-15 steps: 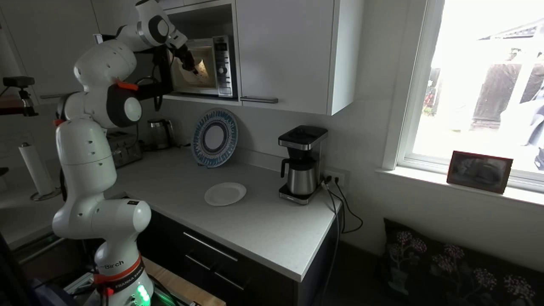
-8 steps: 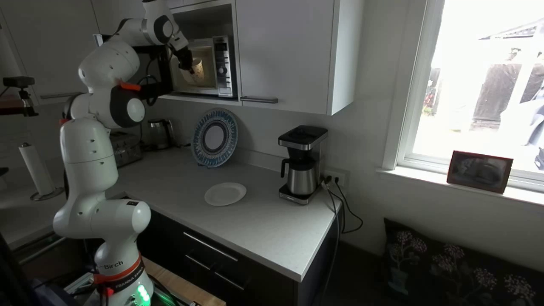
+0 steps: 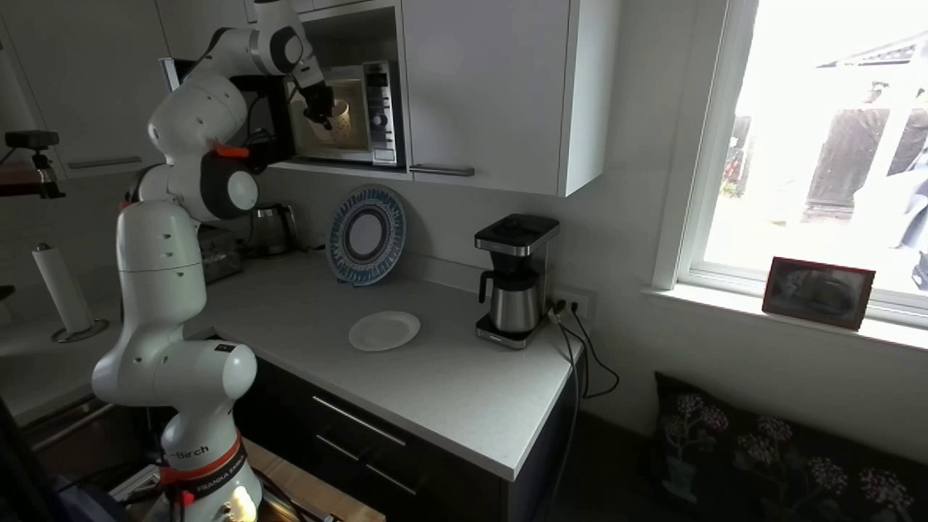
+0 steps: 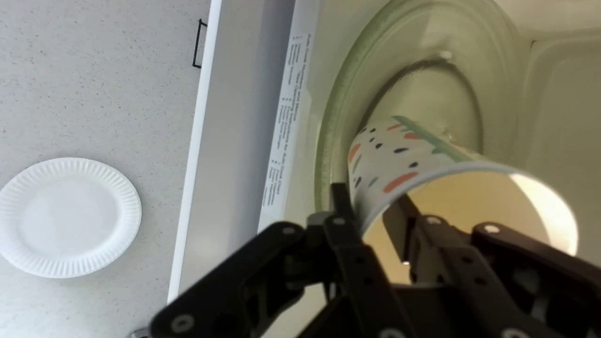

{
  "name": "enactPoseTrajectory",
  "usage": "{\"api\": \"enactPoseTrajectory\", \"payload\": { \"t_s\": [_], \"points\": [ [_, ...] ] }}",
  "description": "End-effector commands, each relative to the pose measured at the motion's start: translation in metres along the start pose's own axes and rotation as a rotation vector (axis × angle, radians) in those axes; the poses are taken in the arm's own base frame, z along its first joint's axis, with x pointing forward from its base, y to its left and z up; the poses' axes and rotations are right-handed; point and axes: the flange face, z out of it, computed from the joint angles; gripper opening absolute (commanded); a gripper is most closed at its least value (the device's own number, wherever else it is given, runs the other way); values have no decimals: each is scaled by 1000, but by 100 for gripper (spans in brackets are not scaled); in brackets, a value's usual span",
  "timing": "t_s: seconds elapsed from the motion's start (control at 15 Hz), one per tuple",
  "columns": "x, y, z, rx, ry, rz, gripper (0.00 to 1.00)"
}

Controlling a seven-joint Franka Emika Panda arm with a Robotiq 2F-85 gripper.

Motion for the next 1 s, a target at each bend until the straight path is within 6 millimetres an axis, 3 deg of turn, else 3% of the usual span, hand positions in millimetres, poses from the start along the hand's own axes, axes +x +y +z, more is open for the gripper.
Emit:
{"api": "enactPoseTrajectory", "payload": {
  "t_s": [0.0,0.4,0.6,0.73,0.93],
  "points": [
    [-2,-6,1,2,0,8,58],
    [-7,-12,6,22,31,-54,100],
    [-6,-14,12,24,57,-86,100],
    [-5,-16,12,32,76,-110,74],
    [-3,-17,10,42,99,-131,50]
  ]
}}
